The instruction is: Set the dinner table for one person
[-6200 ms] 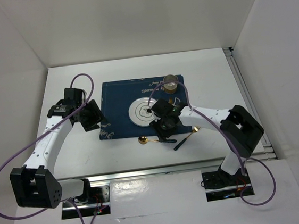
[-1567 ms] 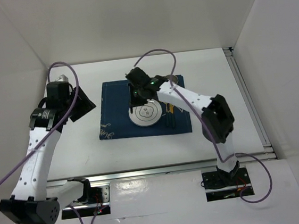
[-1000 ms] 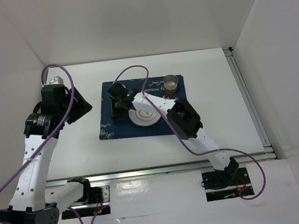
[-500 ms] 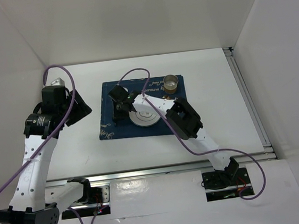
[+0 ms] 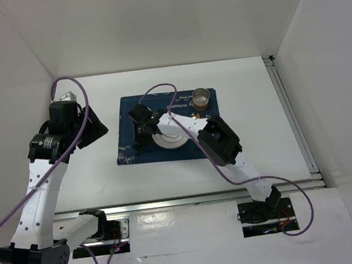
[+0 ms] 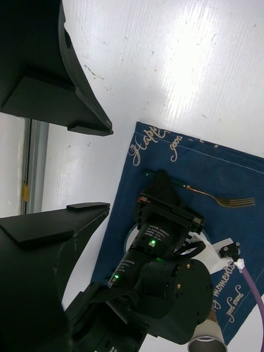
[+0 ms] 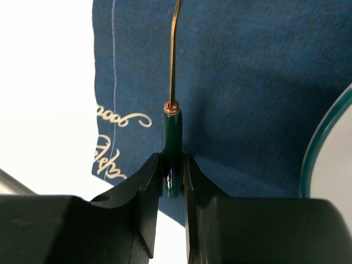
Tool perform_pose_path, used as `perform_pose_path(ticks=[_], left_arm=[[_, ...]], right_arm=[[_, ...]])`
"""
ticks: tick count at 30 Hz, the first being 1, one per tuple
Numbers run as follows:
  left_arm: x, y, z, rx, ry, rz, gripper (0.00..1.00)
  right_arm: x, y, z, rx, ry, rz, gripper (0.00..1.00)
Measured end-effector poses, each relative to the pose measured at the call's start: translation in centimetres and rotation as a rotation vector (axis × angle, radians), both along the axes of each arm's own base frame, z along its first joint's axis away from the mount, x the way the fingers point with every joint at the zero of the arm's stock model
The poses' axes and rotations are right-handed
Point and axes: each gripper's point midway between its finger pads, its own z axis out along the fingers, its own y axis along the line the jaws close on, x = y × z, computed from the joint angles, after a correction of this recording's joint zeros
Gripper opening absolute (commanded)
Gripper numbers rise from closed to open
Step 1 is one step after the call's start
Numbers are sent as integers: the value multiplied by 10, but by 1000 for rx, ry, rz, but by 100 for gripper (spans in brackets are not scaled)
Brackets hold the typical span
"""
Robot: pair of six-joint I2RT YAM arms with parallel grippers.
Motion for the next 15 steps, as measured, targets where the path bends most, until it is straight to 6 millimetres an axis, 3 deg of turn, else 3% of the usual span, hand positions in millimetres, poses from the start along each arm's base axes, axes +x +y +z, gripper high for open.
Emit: perform_pose_path(ticks=[3,7,9,11,15], left_arm=[[0,0,0,-2,0,-2,69],[0,0,0,-2,0,-2,69],[0,0,0,-1,0,-2,69],[0,0,0,1,0,-4,69],[0,0,0,3,0,-9,69]], right_arm=[[-3,2,3,13,11,12,3],[-7,4,8,29,25,23,11],[-8,4,10,34,29,24,21],[-9,5,12,38,35,21,38],[-11,4,13,40,42,16,53]])
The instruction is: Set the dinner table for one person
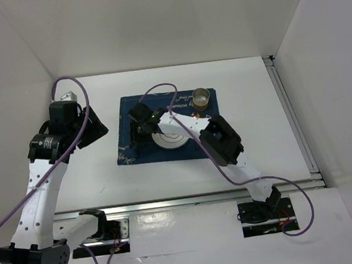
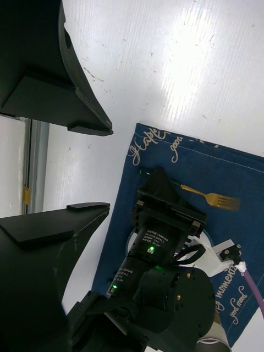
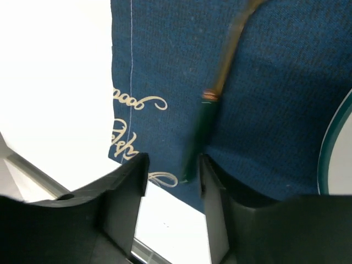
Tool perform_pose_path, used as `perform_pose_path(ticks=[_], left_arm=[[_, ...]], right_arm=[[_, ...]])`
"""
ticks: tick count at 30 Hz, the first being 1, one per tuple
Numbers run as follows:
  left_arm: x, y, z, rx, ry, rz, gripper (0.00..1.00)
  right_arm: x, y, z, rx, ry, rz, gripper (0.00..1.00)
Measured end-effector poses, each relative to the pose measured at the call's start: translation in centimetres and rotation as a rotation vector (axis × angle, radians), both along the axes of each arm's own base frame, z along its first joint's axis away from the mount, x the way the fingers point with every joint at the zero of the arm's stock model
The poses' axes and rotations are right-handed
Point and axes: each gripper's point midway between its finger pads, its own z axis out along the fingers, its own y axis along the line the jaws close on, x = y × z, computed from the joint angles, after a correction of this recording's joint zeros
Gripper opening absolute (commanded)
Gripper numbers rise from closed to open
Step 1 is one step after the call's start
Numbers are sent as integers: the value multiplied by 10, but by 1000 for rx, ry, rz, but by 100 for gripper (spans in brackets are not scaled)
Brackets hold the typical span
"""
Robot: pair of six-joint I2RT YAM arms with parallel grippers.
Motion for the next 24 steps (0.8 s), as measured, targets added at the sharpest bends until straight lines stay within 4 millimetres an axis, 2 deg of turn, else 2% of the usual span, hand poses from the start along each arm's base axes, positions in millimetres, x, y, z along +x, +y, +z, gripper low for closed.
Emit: perform_pose_path(ticks=[1,6,9,12,13,14,16,18,20,22,24], left_arm=[[0,0,0,4,0,-6,69],[0,0,0,6,0,-12,69],[0,0,0,7,1,-13,70],[0,0,0,8,1,-14,70],[0,0,0,9,1,-14,71],[-1,0,-1,10,1,-17,71],[1,-2,-2,16,6,-42,71],[5,-6,-8,17,30,-74,71],[10,-9,-21,18,81,-94,71],[18,-13,-39,21,145,-113,71],[20,-15,-57,20,193,-130,71]], right_arm=[[0,0,0,1,1,-3,57],[0,-2,5,-1,-2,-12,57],[-1,-4,19,15,-22,-11,58],[-5,-11,52,47,-63,9,69],[-5,-13,68,60,-88,12,73],[-2,-18,86,71,-122,12,84],[3,-33,124,75,-199,-15,94],[9,-67,157,38,-272,-80,100],[18,-115,180,-34,-331,-190,100],[21,-173,184,-145,-349,-311,100],[16,-230,178,-266,-335,-422,100]])
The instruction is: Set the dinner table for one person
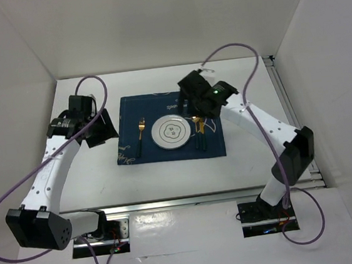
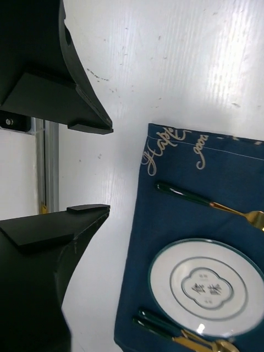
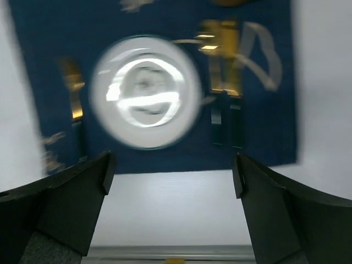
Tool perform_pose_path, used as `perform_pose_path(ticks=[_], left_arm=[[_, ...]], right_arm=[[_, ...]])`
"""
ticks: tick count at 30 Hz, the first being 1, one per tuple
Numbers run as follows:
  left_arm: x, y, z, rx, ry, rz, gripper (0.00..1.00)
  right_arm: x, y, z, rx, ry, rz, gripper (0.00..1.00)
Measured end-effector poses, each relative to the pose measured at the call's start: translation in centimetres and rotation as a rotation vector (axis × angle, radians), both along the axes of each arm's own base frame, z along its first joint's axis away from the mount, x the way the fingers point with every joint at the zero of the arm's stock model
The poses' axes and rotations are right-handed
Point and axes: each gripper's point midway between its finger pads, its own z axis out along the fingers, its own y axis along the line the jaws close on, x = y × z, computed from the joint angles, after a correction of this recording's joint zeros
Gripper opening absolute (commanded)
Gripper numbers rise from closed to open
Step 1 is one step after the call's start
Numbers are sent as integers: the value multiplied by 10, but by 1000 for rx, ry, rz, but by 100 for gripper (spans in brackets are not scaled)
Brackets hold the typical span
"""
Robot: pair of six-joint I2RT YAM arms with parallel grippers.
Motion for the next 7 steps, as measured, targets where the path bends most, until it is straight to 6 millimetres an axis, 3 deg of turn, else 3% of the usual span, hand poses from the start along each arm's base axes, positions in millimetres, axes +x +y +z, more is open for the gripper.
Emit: perform_pose_path(ticks=[3,7], left_arm=[[-12,-4,-30,-13,93,-20,71],[-25,-10,-52,-44,165,-41,71]], right_arm=[[-21,-66,-16,-138,59,-147,100],[-64,-110,-32,-236,139,-229,99]])
